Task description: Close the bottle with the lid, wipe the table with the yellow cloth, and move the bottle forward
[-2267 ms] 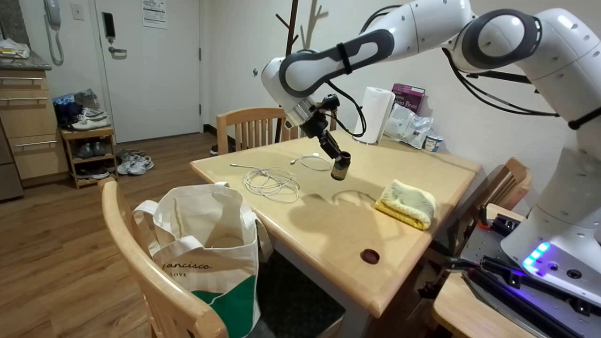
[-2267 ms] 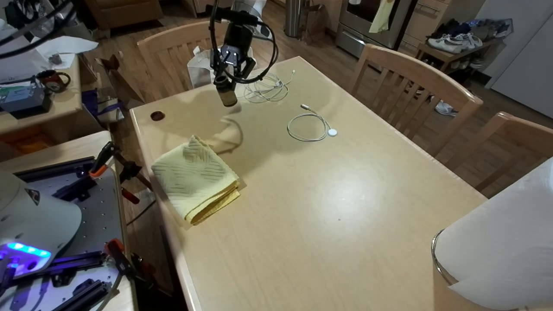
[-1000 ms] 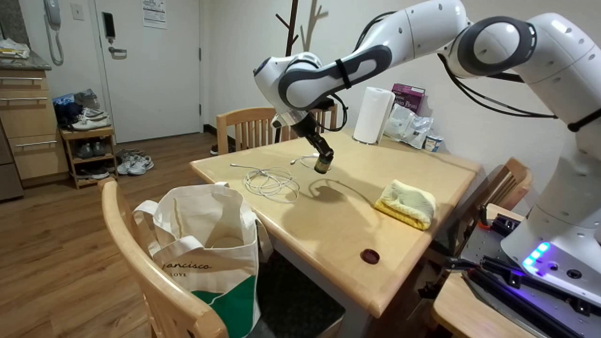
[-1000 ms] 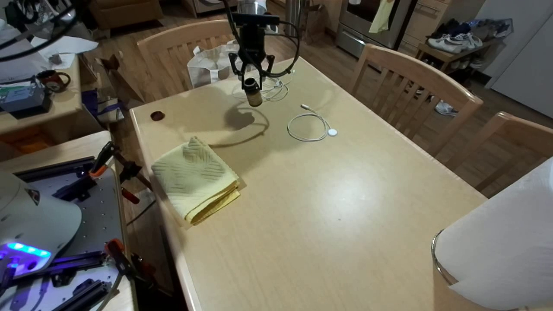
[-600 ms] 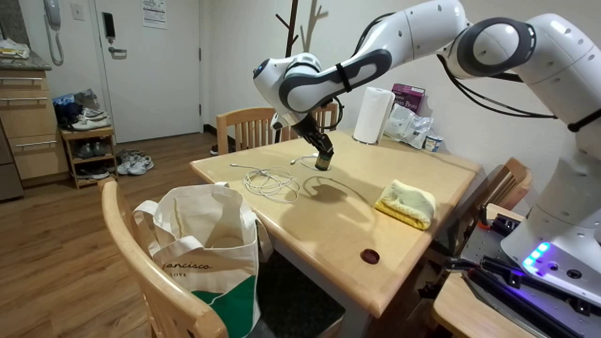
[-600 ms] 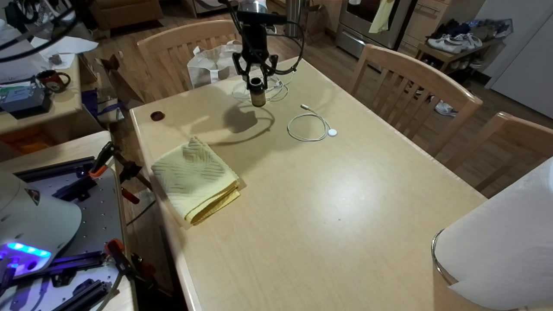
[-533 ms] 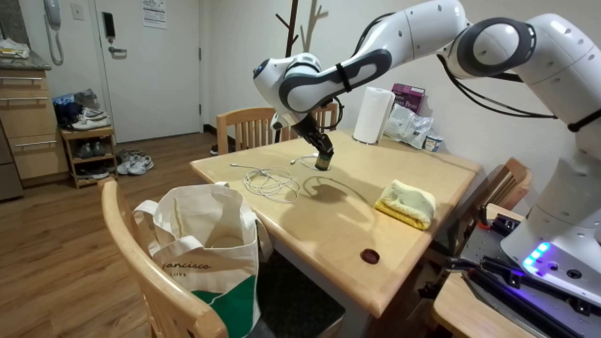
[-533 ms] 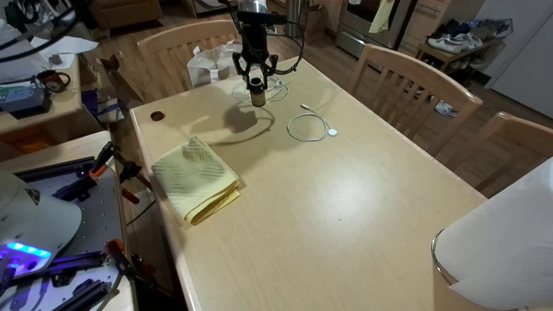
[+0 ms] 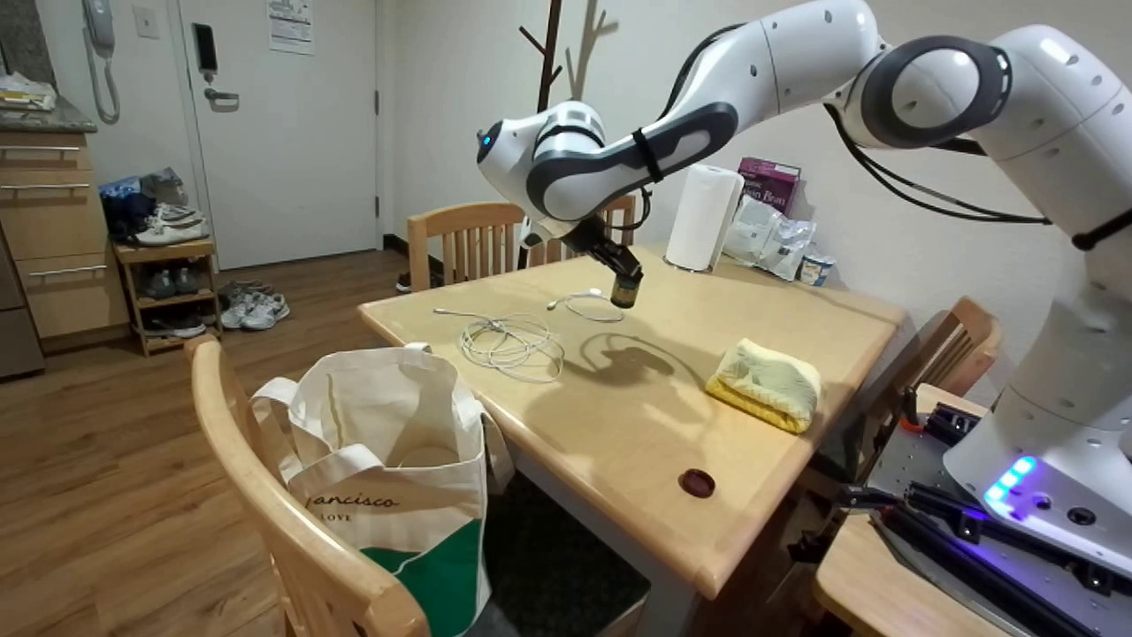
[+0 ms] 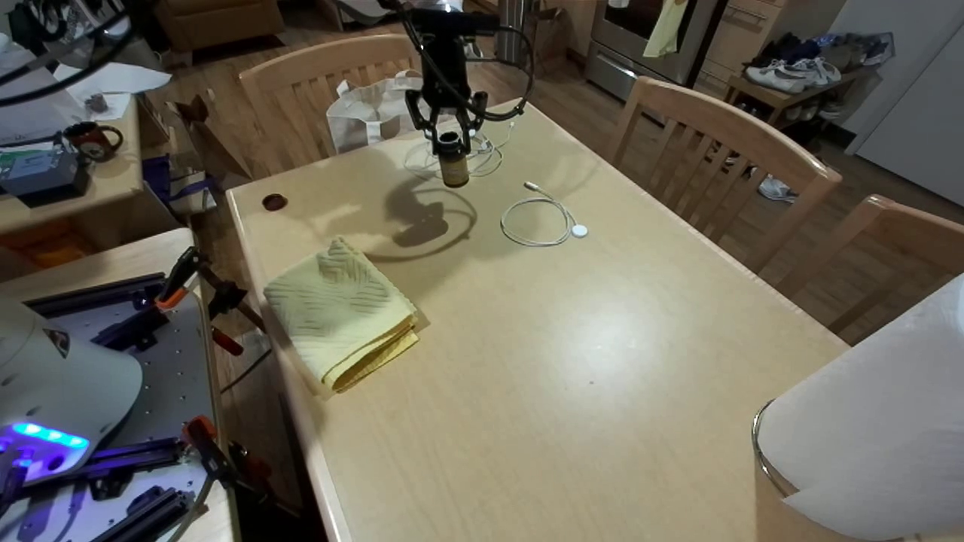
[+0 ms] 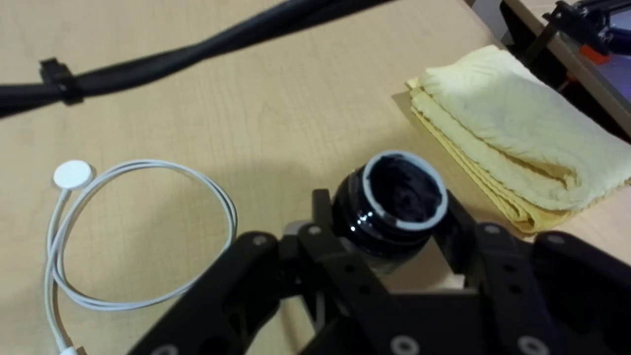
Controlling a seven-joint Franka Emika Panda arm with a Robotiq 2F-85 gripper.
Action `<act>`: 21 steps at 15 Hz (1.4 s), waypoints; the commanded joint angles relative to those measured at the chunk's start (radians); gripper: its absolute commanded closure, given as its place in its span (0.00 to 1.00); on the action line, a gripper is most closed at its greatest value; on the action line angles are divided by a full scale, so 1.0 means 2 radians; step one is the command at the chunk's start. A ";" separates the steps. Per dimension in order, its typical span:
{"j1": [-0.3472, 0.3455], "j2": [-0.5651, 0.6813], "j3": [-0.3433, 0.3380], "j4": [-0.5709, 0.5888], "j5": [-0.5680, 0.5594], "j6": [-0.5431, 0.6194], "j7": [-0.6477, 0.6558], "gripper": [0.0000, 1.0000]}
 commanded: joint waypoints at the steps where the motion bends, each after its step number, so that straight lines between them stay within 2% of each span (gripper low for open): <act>1: 0.011 0.007 -0.004 0.013 -0.037 -0.036 -0.004 0.73; 4: 0.003 0.008 0.009 0.015 -0.030 -0.046 -0.010 0.73; 9: -0.013 0.011 0.034 0.020 0.027 -0.046 0.000 0.73; 10: 0.001 0.011 0.038 0.000 0.040 -0.033 0.042 0.73; 12: 0.010 0.027 0.042 -0.021 0.068 -0.012 0.080 0.73; 15: 0.023 0.040 0.042 -0.036 0.075 -0.002 0.118 0.73; 19: 0.033 0.042 0.042 -0.040 0.070 0.003 0.132 0.73; 20: 0.030 0.040 0.043 -0.038 0.077 0.006 0.139 0.63; 21: 0.026 0.037 0.046 -0.040 0.082 0.007 0.138 0.23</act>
